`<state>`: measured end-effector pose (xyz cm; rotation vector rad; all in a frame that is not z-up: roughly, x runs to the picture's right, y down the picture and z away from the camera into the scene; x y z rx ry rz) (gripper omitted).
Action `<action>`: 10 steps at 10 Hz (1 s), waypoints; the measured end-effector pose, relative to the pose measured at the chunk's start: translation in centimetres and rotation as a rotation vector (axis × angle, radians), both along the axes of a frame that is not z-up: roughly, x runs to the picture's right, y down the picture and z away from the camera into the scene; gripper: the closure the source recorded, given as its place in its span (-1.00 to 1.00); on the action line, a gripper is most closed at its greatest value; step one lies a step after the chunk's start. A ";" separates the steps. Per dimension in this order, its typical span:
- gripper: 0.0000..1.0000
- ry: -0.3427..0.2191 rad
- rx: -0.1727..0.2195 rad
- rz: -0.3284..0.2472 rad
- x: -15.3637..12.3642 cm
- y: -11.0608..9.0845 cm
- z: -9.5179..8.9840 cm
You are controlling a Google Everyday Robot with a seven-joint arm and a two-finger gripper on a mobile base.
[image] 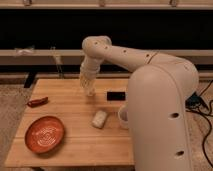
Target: Stand the bottle upright
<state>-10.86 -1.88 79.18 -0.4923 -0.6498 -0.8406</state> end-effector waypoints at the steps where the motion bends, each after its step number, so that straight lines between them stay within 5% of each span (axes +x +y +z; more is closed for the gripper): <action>1: 1.00 -0.013 -0.015 -0.011 0.4 0.3 0.0; 10: 1.00 -0.104 -0.058 -0.149 1.4 0.3 -0.1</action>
